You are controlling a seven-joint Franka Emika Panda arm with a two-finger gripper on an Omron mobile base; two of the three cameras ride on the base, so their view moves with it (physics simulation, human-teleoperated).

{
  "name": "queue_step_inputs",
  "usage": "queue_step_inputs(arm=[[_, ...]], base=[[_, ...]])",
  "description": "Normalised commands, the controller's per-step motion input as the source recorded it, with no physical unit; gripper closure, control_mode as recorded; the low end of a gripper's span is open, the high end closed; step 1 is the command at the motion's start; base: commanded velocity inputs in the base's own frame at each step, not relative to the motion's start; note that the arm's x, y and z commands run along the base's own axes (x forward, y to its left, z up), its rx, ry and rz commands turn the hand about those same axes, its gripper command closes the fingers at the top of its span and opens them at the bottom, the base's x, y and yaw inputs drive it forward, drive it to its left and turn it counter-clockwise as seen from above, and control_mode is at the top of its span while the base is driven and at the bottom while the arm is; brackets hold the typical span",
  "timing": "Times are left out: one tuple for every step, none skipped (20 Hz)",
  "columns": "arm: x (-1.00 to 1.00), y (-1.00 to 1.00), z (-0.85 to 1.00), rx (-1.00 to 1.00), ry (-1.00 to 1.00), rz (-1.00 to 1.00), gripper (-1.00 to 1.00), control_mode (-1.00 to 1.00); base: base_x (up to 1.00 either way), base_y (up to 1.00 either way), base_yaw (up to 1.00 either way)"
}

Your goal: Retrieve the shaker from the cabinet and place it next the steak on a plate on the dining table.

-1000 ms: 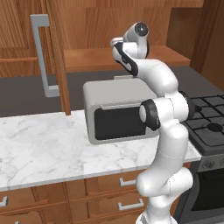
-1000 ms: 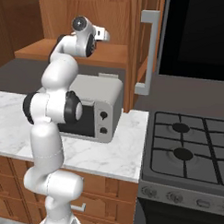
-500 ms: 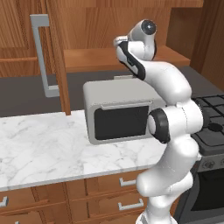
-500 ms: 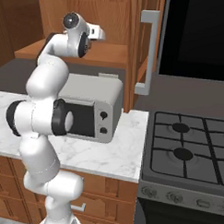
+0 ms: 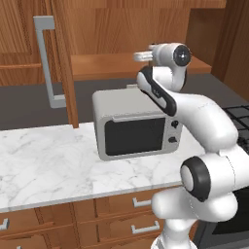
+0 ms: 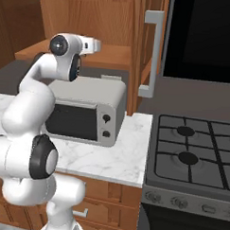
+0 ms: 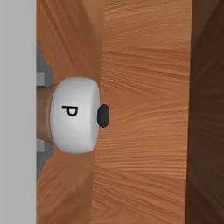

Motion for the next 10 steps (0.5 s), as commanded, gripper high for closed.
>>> queue_step_inputs(arm=[[-1.00, -0.22, 0.00, 0.00, -0.12, 0.01, 1.00, -1.00], [-1.00, -0.23, 0.00, 0.00, -0.09, 0.01, 1.00, -1.00], [-1.00, -0.24, 0.00, 0.00, -0.07, 0.01, 1.00, -1.00], [-1.00, -0.25, 0.00, 0.00, -0.04, 0.01, 1.00, -1.00], [-1.00, -0.24, 0.00, 0.00, -0.03, 0.03, 1.00, -1.00], [-1.00, -0.25, 0.00, 0.00, -0.02, 0.04, 1.00, -1.00], [-1.00, -0.28, 0.00, 0.00, -0.01, 0.04, 1.00, -1.00], [-1.00, -0.33, 0.00, 0.00, 0.00, 0.04, 1.00, -1.00], [-1.00, -0.33, 0.00, 0.00, 0.00, 0.05, 1.00, -1.00], [-1.00, -0.35, 0.00, 0.00, 0.00, 0.05, 1.00, -1.00]], base=[[0.00, 0.00, 0.00], [0.00, 0.00, 0.00], [0.00, 0.00, 0.00], [0.00, 0.00, 0.00], [0.00, 0.00, 0.00], [0.00, 0.00, 0.00], [0.00, 0.00, 0.00], [0.00, 0.00, 0.00], [0.00, 0.00, 0.00], [0.00, 0.00, 0.00]])
